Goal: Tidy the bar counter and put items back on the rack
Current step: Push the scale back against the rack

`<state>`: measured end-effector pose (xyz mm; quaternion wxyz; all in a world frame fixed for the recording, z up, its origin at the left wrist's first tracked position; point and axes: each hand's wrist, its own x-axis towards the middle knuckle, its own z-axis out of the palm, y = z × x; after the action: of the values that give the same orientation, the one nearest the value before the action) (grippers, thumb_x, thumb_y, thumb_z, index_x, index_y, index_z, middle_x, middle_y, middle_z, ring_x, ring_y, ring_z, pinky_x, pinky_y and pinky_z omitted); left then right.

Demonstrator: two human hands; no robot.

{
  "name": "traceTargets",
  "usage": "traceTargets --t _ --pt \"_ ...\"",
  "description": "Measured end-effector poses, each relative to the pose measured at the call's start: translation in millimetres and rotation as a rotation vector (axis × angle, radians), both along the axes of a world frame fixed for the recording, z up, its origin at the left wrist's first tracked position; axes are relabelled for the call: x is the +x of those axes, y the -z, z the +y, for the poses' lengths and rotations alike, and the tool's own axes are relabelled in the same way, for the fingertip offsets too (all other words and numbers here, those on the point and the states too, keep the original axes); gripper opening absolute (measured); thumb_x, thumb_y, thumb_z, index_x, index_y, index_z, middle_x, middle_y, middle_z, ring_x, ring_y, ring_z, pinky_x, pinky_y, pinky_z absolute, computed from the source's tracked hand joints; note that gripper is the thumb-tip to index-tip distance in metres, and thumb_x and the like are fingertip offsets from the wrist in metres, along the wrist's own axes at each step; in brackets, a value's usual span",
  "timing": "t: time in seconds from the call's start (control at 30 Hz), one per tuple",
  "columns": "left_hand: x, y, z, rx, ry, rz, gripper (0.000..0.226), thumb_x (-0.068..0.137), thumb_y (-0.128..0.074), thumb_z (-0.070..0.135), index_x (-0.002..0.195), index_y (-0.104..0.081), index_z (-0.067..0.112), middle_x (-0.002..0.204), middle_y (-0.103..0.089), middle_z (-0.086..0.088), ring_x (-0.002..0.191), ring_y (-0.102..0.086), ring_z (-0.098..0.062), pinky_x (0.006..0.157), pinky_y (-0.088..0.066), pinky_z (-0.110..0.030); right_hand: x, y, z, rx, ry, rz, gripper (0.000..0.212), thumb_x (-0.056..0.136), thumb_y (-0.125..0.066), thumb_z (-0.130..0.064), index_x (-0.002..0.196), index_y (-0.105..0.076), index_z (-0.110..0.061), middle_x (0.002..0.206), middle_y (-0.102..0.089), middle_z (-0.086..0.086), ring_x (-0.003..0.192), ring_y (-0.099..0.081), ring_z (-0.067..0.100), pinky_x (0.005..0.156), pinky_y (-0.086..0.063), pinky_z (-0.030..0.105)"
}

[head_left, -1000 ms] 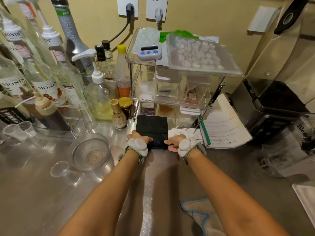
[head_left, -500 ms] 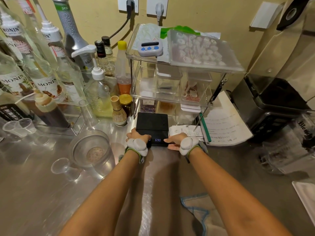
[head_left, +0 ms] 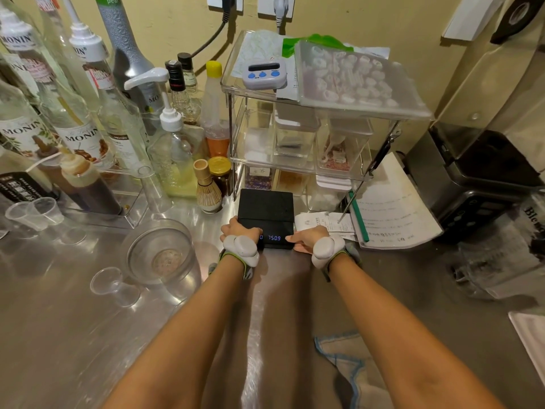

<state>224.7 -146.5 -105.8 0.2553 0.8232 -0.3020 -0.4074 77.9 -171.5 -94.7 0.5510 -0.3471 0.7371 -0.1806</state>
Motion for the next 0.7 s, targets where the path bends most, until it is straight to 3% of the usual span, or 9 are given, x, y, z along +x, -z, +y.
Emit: traceTargets --t 0.1,0.17,0.23,0.27,0.43,0.57,0.63,0.7 --pt "0.6 -0.9 0.6 0.006 0.006 0.009 0.070 0.081 -0.067 0.026 0.142 -0.037 0.012 0.143 -0.036 -0.015 0.129 -0.041 -0.035 0.109 -0.038 -0.041 -2.0 -0.5 0.2 -0.001 0.006 -0.015 0.031 0.077 -0.073 -0.003 0.064 -0.046 -0.009 0.065 -0.051 0.006 0.055 -0.047 0.010 0.055 -0.049 0.019" --pt "0.9 -2.7 1.1 0.015 0.010 0.009 0.069 0.082 -0.065 0.026 0.143 -0.036 0.012 0.143 -0.035 -0.015 0.129 -0.041 -0.036 0.109 -0.038 -0.041 -1.9 -2.2 0.9 -0.011 0.018 -0.025 0.016 0.077 -0.073 -0.002 0.079 -0.057 -0.002 0.070 -0.054 0.008 0.056 -0.047 0.011 0.069 -0.055 0.025" --pt "1.0 -3.3 0.9 0.020 0.010 0.006 0.068 0.083 -0.064 0.027 0.143 -0.035 0.011 0.144 -0.035 -0.016 0.130 -0.040 -0.036 0.109 -0.037 -0.042 -2.5 -2.2 1.3 -0.020 0.006 -0.013 0.038 0.078 -0.073 -0.002 0.112 -0.059 0.006 0.067 -0.051 0.006 0.060 -0.050 0.013 0.093 -0.052 0.033" --pt "0.9 -4.2 1.4 0.018 0.011 0.007 0.068 0.084 -0.063 0.026 0.143 -0.035 0.011 0.144 -0.035 -0.016 0.130 -0.040 -0.036 0.109 -0.037 -0.042 -2.4 -3.0 1.9 -0.023 -0.013 0.008 0.047 0.078 -0.073 -0.003 0.120 -0.056 0.008 0.066 -0.050 0.005 0.063 -0.052 0.014 0.098 -0.050 0.034" --pt "2.1 -9.2 3.2 0.027 0.029 0.007 0.065 0.084 -0.063 0.027 0.141 -0.039 0.010 0.142 -0.038 -0.016 0.128 -0.043 -0.037 0.109 -0.038 -0.042 -2.6 -5.1 1.8 -0.017 -0.041 0.012 0.051 0.077 -0.075 -0.006 0.122 -0.055 0.008 0.066 -0.051 0.004 0.061 -0.052 0.012 0.082 -0.053 0.029" --pt "6.1 -16.7 4.4 0.058 0.084 0.012 0.066 0.083 -0.063 0.034 0.140 -0.040 0.009 0.141 -0.045 -0.016 0.126 -0.047 -0.037 0.109 -0.039 -0.043 -5.6 -5.9 4.3 0.022 -0.010 -0.099 0.053 0.081 -0.070 -0.002 0.129 -0.050 0.007 0.072 -0.054 0.004 0.064 -0.051 0.012 0.104 -0.046 0.035" --pt "6.9 -23.0 4.6 0.091 0.119 0.008 0.071 0.085 -0.059 0.036 0.144 -0.033 0.007 0.145 -0.042 -0.017 0.130 -0.045 -0.036 0.110 -0.038 -0.041 -5.9 -6.8 6.4 0.022 -0.006 -0.166 0.058 0.084 -0.067 -0.002 0.137 -0.043 0.006 0.095 -0.064 0.007 0.071 -0.054 0.013 0.110 -0.039 0.037" --pt "7.7 -27.7 4.1 0.115 0.135 -0.019 0.073 0.087 -0.056 0.040 0.145 -0.029 0.004 0.146 -0.040 -0.017 0.132 -0.044 -0.034 0.109 -0.036 -0.038 -5.1 -13.0 12.5 0.010 -0.002 -0.187 0.059 0.086 -0.066 -0.005 0.138 -0.041 0.002 0.131 -0.056 0.014 0.100 -0.061 0.021 0.110 -0.040 0.038"
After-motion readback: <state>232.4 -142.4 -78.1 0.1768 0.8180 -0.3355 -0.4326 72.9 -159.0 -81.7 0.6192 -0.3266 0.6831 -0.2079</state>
